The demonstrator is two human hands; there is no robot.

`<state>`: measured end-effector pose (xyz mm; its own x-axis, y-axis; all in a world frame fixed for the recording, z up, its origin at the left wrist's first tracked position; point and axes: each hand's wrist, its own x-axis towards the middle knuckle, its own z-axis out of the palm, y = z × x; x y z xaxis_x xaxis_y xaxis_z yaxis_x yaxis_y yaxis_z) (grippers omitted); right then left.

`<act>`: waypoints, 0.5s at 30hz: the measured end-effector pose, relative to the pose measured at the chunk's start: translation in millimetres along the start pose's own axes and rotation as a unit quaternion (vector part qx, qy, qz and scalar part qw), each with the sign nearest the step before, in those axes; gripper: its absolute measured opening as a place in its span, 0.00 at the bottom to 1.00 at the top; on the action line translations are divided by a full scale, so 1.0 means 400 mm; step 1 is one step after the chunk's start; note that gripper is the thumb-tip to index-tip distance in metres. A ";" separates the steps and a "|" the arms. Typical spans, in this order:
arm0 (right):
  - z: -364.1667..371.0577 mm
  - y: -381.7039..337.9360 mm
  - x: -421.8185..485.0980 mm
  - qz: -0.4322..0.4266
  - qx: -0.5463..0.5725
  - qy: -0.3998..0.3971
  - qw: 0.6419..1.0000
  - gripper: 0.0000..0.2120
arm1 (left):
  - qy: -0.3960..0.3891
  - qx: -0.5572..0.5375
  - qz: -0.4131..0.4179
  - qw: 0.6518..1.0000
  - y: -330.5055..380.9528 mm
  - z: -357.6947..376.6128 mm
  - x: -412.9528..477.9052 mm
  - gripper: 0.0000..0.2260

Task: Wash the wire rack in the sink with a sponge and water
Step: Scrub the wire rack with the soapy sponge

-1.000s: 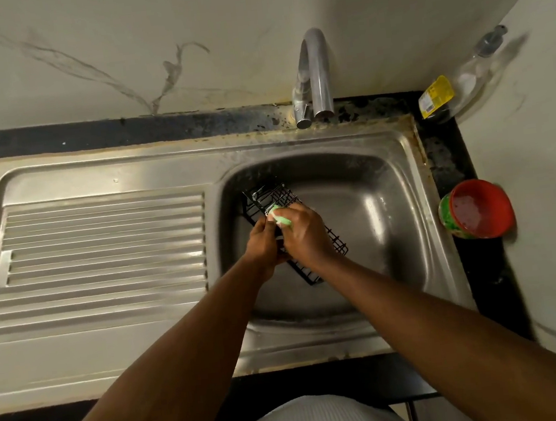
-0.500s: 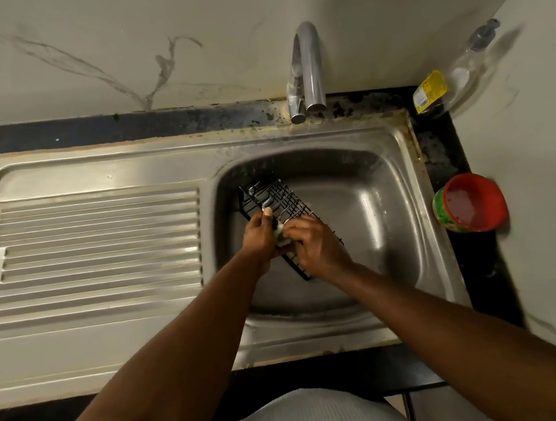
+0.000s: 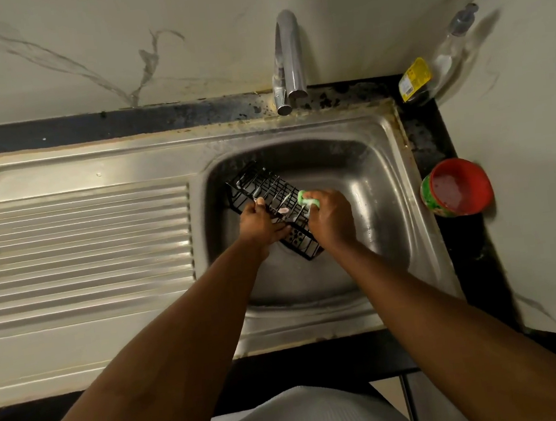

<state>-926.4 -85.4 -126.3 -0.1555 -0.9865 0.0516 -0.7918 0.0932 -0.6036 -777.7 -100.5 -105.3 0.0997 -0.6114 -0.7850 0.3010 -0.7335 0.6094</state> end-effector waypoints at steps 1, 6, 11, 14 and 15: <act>0.001 0.009 -0.015 -0.056 -0.010 -0.018 0.998 0.15 | 0.005 0.002 0.001 1.000 -0.001 0.003 0.000 0.10; -0.049 0.028 -0.024 -0.295 -0.046 -0.153 0.942 0.15 | 0.016 0.019 0.007 1.000 -0.009 0.003 0.015 0.16; -0.044 0.067 0.073 -0.092 -0.008 -0.091 0.992 0.15 | 0.011 0.015 0.005 1.000 -0.007 0.003 0.009 0.17; -0.029 0.050 0.055 -0.029 0.012 -0.068 0.997 0.15 | 0.015 0.021 0.015 1.000 -0.011 0.001 0.010 0.16; -0.030 0.041 0.032 -0.030 0.016 -0.065 0.997 0.15 | 0.017 0.022 0.017 0.999 -0.013 0.002 0.010 0.16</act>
<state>-948.5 -94.7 -126.0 -0.0291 -0.9995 -0.0153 -0.7780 0.0322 -0.6274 -779.7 -99.5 -111.5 0.1412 -0.6263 -0.7667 0.2558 -0.7251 0.6394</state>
